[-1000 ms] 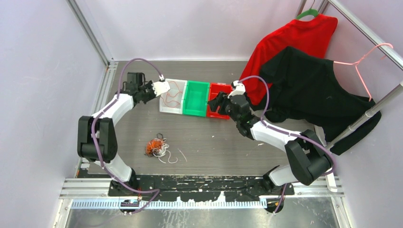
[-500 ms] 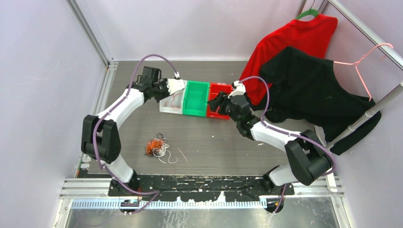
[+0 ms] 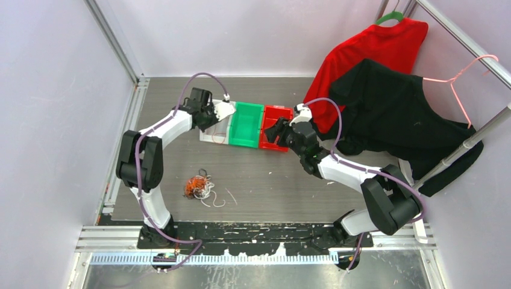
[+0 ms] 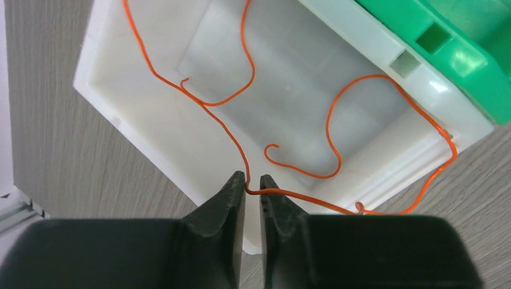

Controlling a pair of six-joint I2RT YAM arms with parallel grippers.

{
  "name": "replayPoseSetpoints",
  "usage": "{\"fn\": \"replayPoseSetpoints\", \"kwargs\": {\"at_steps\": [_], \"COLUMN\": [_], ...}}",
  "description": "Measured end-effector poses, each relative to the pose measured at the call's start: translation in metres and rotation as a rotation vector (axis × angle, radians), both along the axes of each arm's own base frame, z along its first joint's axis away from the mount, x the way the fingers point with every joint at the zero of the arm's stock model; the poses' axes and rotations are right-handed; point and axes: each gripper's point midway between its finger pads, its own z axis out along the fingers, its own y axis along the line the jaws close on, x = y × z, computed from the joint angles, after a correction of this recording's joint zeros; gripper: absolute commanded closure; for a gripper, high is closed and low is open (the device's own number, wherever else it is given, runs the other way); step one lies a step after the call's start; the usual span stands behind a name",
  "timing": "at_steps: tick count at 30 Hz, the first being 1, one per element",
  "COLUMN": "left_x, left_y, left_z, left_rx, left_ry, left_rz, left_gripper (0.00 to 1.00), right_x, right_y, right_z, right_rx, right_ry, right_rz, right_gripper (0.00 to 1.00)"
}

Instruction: Untangle the cables

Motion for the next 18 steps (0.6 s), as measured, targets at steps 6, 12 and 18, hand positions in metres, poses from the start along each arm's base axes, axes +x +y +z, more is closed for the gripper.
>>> {"fn": "replayPoseSetpoints", "kwargs": {"at_steps": [6, 12, 18], "left_x": [0.008, -0.002, -0.013], "left_y": [-0.007, -0.012, -0.008], "left_z": [0.025, 0.042, 0.056], "left_rx": [-0.043, -0.059, -0.06], "left_ry": [0.002, 0.06, 0.12], "left_rz": [0.028, -0.008, -0.034], "left_gripper": [0.45, 0.42, 0.43], "right_x": [0.0, 0.001, 0.0], "right_y": [0.0, 0.0, 0.0], "right_z": [0.001, 0.002, 0.0], "right_rx": [0.001, 0.004, 0.002], "right_ry": [-0.002, -0.007, -0.004], "right_rz": [-0.002, -0.002, -0.002], "right_gripper": [0.35, 0.35, 0.35]}}
